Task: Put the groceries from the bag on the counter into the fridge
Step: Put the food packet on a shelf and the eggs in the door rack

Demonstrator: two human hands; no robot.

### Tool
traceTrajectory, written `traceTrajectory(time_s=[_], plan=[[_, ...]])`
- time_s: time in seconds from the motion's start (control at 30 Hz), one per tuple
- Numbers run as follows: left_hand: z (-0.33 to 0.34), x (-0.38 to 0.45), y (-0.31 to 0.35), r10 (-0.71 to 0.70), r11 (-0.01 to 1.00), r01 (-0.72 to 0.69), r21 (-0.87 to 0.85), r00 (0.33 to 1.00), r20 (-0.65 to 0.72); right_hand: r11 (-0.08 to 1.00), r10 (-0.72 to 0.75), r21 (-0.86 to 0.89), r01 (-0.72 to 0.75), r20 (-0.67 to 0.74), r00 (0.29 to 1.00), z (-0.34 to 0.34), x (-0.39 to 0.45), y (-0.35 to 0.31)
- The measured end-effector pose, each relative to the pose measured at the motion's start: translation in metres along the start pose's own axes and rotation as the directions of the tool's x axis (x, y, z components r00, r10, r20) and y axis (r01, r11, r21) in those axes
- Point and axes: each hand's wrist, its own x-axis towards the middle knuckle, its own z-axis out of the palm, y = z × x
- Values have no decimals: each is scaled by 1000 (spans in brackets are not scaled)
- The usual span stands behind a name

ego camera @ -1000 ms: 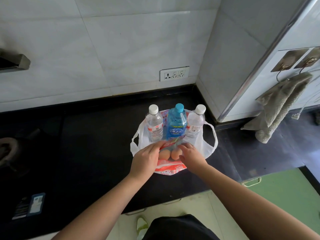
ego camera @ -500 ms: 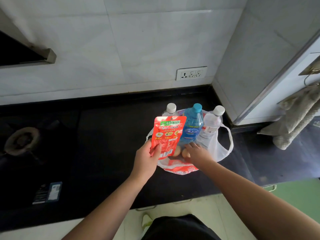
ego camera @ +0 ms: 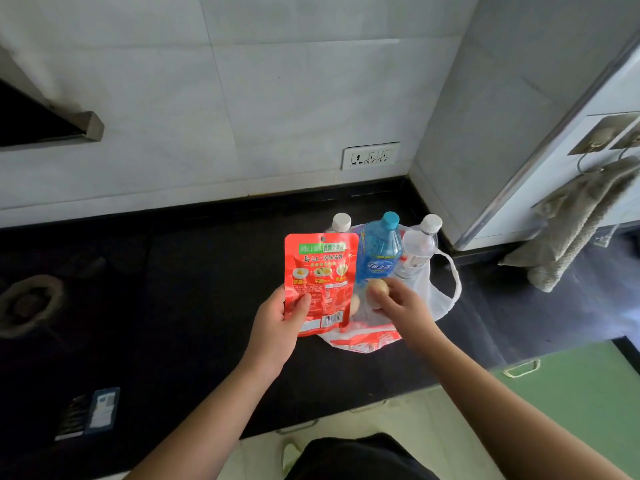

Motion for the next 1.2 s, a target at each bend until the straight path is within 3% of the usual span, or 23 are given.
traceTrajectory(time_s=[0.1,0.27,0.57,0.8,0.97,1.2], plan=[[-11,-4,4,-36,997,36,-73,999,-7,892,87,433,-133,123,989,3,-25,-20],[-45,-18,6,-89,966,90,-242,996,14,662,143,715,-225,174,974,0,-51,-36],[-71,-48,3,-105,936,92,-339,994,-18,535,86,824,-189,169,982,11,-83,-45],[-73,-86,6,-178,900,102,-424,973,-145,444,147,823,-354,323,935,12,-93,-49],[-55,-127,9,-246,870,88,-485,931,-272,540,68,725,-428,469,881,2,-107,-53],[-13,-190,18,-322,817,7,-576,834,-447,547,2,647,-531,634,773,-15,-123,-54]])
